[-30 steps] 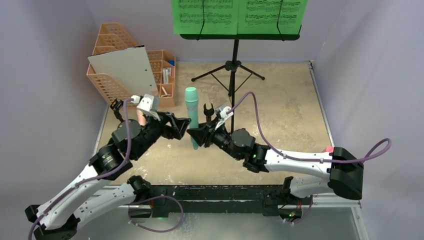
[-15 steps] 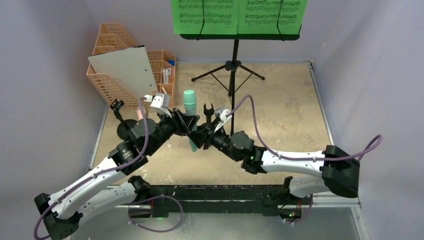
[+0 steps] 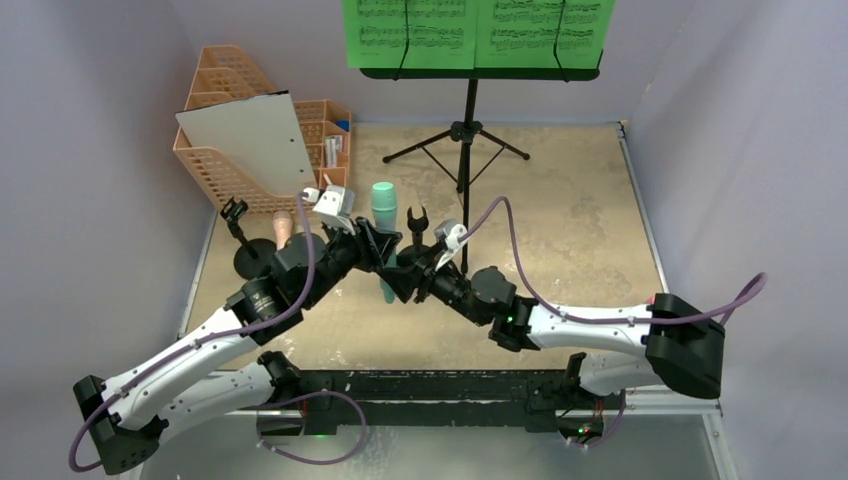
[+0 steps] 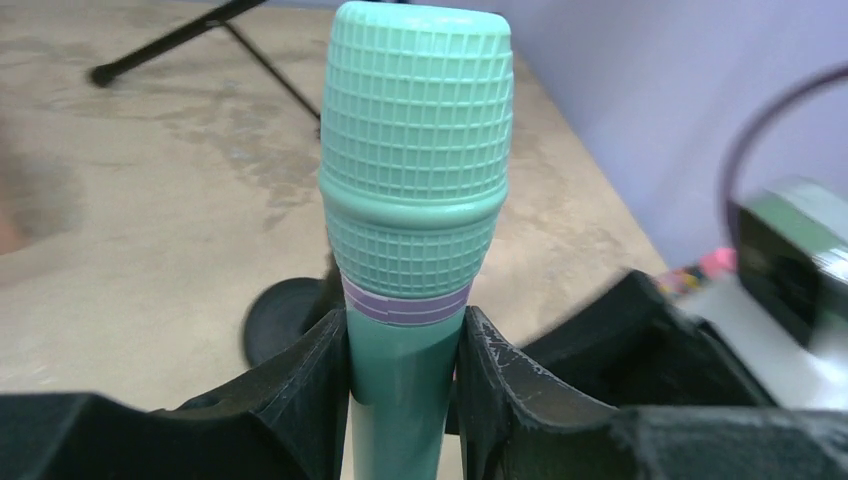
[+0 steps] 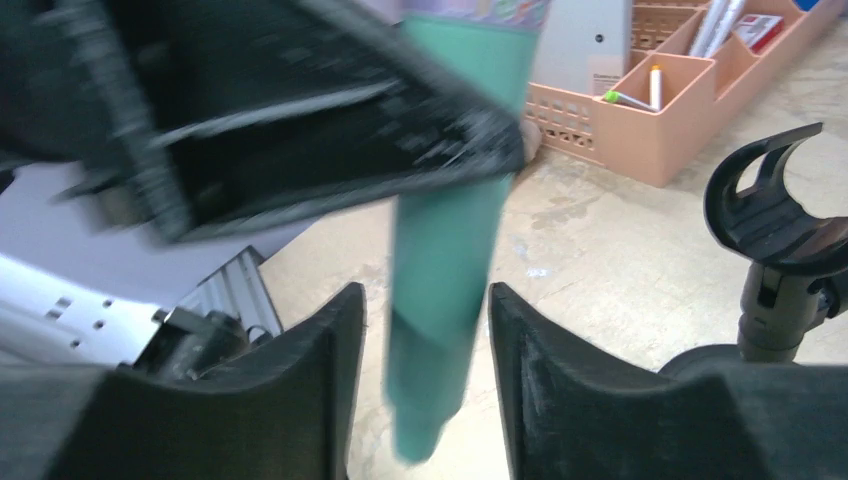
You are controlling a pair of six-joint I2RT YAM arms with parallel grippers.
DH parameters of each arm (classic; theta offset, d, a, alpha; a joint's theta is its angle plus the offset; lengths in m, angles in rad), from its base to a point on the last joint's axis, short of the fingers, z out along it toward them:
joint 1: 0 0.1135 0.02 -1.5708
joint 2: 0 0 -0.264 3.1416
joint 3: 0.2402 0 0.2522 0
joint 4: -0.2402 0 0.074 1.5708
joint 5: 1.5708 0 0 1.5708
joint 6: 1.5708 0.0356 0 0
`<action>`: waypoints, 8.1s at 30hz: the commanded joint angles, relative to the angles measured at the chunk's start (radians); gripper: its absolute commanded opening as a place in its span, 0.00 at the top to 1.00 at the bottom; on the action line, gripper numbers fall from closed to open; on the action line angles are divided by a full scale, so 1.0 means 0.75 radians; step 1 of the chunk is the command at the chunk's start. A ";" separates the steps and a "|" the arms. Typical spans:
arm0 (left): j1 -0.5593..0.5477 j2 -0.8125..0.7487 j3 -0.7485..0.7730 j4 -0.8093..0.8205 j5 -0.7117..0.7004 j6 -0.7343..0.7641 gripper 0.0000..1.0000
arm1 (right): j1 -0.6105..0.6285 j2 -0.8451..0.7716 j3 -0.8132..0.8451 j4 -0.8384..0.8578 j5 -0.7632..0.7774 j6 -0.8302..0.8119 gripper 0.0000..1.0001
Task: Pack up the instrument practice props
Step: Place the microphone at the center of the board, then move the microphone stand to the center of the board.
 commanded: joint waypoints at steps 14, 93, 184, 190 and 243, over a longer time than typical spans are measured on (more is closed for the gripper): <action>0.395 0.250 0.101 -0.339 -0.239 0.344 1.00 | 0.015 -0.365 -0.349 0.256 0.077 -0.345 0.14; 1.071 0.936 0.272 -0.318 0.210 0.424 0.47 | 0.017 -0.623 -0.451 0.193 0.235 -0.403 0.11; 0.259 0.575 -0.483 1.309 -0.146 0.722 1.00 | 0.018 -0.872 -0.607 0.084 0.591 -0.597 0.09; 0.339 0.494 -0.488 1.229 -0.242 0.714 1.00 | 0.018 -0.934 -0.614 0.059 0.591 -0.586 0.09; 0.537 0.297 -0.289 0.632 -0.364 0.563 1.00 | 0.017 -1.047 -0.619 -0.003 0.588 -0.577 0.08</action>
